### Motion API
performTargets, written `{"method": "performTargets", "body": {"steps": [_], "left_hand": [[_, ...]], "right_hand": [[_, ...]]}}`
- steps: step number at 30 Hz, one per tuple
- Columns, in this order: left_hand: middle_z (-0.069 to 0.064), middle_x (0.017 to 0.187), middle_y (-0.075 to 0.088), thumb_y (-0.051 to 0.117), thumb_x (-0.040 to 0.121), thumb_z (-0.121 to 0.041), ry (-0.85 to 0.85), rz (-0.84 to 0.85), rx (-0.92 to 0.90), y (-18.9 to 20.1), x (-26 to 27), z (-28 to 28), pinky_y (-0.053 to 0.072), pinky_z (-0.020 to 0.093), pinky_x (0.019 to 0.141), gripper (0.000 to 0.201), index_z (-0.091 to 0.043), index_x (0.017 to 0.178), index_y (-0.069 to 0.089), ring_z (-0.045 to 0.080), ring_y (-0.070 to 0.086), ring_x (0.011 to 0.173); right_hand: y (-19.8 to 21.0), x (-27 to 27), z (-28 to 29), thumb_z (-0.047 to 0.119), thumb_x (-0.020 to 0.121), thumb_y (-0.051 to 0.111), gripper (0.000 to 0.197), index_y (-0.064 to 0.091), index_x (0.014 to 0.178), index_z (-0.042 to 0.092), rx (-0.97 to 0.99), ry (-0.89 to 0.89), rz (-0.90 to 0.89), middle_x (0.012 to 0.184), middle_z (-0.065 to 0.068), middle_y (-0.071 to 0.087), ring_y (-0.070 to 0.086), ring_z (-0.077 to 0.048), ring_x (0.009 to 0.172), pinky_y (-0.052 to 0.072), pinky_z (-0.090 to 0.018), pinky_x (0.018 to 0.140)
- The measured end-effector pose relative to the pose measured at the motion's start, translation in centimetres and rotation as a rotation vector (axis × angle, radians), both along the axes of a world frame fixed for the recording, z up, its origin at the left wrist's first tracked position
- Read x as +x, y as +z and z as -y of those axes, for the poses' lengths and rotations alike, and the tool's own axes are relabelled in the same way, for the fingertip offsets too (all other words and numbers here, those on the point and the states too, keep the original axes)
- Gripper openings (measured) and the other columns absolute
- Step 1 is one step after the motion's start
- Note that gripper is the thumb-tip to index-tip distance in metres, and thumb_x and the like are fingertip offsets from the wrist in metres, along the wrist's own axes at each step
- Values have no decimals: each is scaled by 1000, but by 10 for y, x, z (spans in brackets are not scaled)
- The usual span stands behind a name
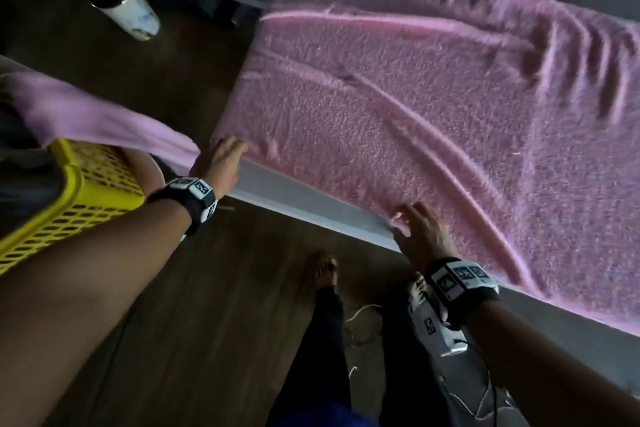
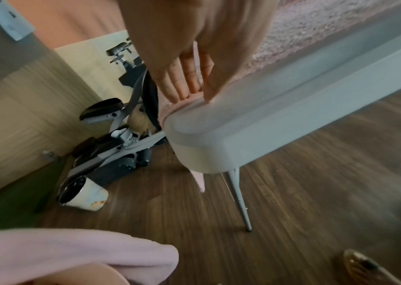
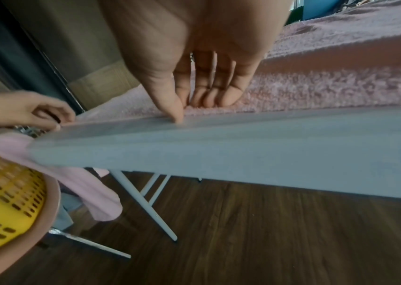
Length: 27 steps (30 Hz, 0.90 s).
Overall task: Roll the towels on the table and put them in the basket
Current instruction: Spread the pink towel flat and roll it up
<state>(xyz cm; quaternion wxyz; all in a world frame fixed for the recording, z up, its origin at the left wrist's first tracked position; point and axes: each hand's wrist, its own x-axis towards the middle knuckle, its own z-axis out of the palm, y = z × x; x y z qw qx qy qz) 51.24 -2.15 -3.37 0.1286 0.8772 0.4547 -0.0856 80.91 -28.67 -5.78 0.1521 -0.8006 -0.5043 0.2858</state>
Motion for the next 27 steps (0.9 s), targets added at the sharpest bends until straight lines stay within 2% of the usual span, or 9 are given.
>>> {"method": "performTargets", "body": {"steps": [5, 7, 12, 15, 18, 20, 23, 25, 27], "left_hand": [[22, 112, 59, 47, 71, 29, -26, 123, -48, 4, 7, -17, 32, 25, 77, 53, 2, 114, 63, 36, 53, 104], [23, 111, 58, 46, 71, 30, -55, 131, -69, 7, 10, -20, 28, 22, 77, 54, 3, 115, 62, 37, 53, 103], [21, 117, 55, 56, 69, 19, -160, 30, -152, 1, -8, -35, 40, 37, 88, 50, 2, 116, 57, 37, 52, 107], [13, 102, 58, 58, 64, 20, -202, 31, -141, 12, -33, -27, 44, 32, 76, 44, -1, 102, 60, 30, 56, 93], [16, 101, 60, 56, 60, 22, -182, 23, -161, 17, -68, -6, 46, 42, 79, 41, -1, 94, 63, 35, 57, 94], [14, 94, 61, 54, 57, 16, -161, -37, -204, 8, -92, 3, 45, 39, 75, 37, -5, 86, 62, 35, 59, 88], [9, 95, 59, 54, 61, 10, -95, -159, -286, 6, -99, 14, 45, 36, 79, 34, -15, 84, 57, 33, 59, 93], [11, 99, 60, 56, 69, 9, -31, -199, -326, 3, -86, 24, 42, 36, 83, 32, -12, 92, 61, 32, 57, 98], [9, 95, 55, 58, 77, 2, -1, -258, -339, -1, -72, 40, 38, 37, 79, 21, -16, 89, 62, 28, 55, 88]], "right_hand": [[0, 0, 0, 5, 81, 66, 16, 67, 94, 14, 69, -19, 57, 87, -5, 64, 64, -28, 76, 54, -39, 62], [2, 1, -2, 3, 77, 66, 19, 67, 93, 13, 42, -23, 51, 86, -5, 64, 64, -28, 72, 52, -36, 60], [15, -2, -11, 4, 73, 69, 17, 66, 89, 10, -74, -46, 19, 85, -6, 62, 59, -25, 73, 39, -25, 62], [26, -15, -4, 9, 75, 69, 15, 66, 89, 15, -89, -8, 11, 86, -1, 59, 58, -22, 73, 45, -27, 59], [28, -31, 17, 12, 80, 69, 13, 65, 90, 20, -141, 102, -6, 92, 4, 61, 60, -14, 75, 50, -23, 58], [23, -38, 26, 9, 81, 70, 14, 64, 88, 19, -139, 142, -60, 91, 4, 61, 61, -13, 74, 55, -28, 60], [17, -48, 27, 7, 82, 67, 13, 69, 90, 17, -203, 188, -120, 91, 0, 64, 60, -14, 75, 49, -23, 63], [14, -49, 30, 19, 83, 58, 19, 71, 94, 28, -323, 179, -182, 95, -1, 68, 62, -14, 80, 45, -22, 69], [13, -42, 40, 42, 76, 45, 22, 64, 87, 46, -377, 109, -237, 94, 7, 68, 62, -12, 84, 48, -27, 75]]}}
